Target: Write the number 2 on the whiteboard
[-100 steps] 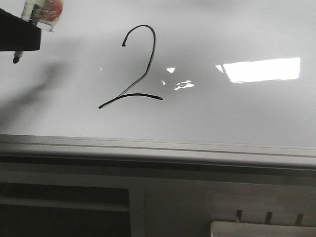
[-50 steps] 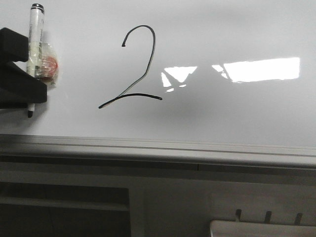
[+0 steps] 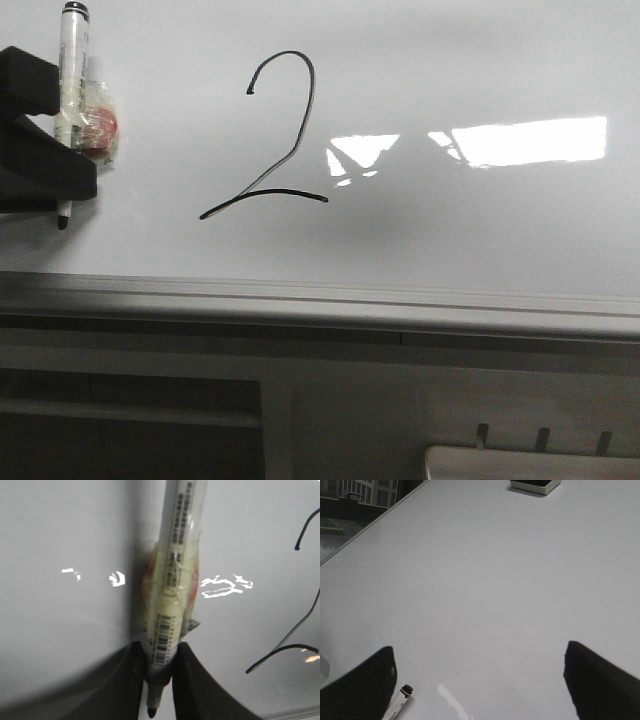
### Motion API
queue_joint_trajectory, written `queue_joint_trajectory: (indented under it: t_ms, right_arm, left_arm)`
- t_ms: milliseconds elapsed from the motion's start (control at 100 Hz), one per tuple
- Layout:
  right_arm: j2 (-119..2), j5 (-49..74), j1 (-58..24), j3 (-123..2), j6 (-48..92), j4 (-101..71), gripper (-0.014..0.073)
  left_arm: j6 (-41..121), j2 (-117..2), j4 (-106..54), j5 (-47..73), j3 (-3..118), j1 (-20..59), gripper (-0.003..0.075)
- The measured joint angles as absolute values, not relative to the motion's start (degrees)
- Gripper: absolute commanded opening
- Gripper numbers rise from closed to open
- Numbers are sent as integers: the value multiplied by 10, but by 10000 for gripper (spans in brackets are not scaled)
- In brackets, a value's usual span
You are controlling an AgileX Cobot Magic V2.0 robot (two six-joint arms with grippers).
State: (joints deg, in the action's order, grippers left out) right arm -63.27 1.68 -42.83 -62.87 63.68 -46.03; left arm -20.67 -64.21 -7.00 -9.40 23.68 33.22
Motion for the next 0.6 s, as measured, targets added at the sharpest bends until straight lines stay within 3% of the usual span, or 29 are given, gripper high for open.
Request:
queue_joint_trajectory:
  t_ms: [80,150,410,490,600]
  right_arm:
    - [-633,17,-428,-629,637,-460,608]
    - [-633,17,-428,-629,637,-460,608]
    - [-630,19,-428,-629,637,-460,586]
    - [-614,26,-428,-625,637,-460,449]
    - [-577,28,-428,-607,637,-460,51]
  left_arm:
    - [-207,-642,-70,-97,237,332,318]
    - [-207,-642,-70,-104,237,332,391]
    - [-207,-625,-70,-107,237,332,394]
    - [-207,-596,-70,-99,237,332,301]
    - [-207,-527,-43,-99,237,332,21]
